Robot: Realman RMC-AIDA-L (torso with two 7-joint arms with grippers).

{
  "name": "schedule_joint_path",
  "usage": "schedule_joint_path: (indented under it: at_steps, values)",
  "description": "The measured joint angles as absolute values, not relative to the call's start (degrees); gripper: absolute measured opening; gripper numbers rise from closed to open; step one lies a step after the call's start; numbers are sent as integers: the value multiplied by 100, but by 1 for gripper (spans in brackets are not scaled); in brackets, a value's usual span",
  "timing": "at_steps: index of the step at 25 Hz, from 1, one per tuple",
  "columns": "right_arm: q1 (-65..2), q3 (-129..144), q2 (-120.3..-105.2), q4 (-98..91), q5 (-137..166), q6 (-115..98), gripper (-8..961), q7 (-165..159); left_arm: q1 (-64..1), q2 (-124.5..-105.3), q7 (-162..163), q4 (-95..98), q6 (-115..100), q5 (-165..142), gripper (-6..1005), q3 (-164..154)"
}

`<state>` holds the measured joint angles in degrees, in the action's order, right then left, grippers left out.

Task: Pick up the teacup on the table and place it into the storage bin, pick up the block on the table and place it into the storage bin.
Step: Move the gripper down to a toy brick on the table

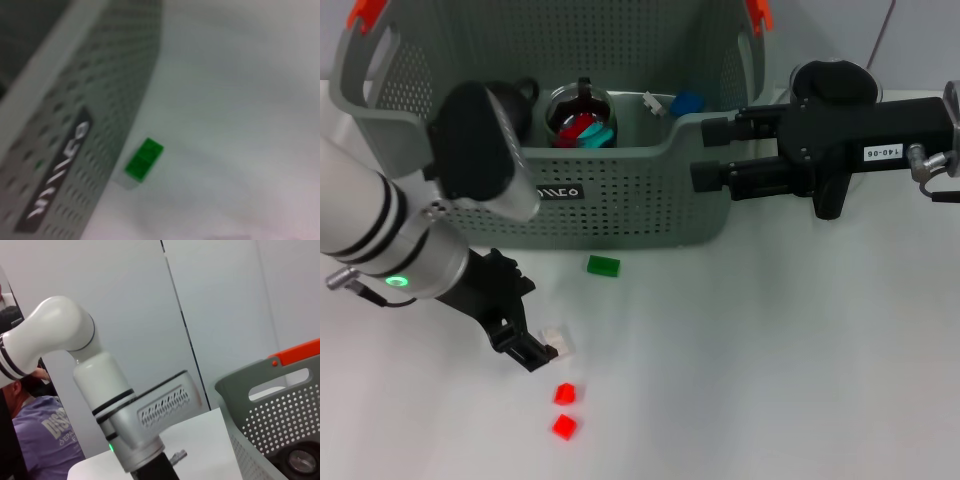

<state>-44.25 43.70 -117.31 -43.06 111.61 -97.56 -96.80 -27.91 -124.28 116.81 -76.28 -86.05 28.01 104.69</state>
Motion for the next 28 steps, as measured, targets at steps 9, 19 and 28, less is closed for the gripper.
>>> schedule_joint_path:
  at_steps: [9,19,28]
  values:
    - [-4432,4424,-11733,-4307,11163,-9794,777,-9704,-2795,-12435,11750,-7568,-8520,2772,894,9955]
    - [-4375,4855,-11603,-4306,11240,-9903,776,-9698,-2910,-12437,11800,-7397,-8362,2767,871,9820]
    - [-4356,5041,-11510,-4308,11793,-10012,776,-9861,-3046,-12437,11830,-7214,-8352,2768,849,9809]
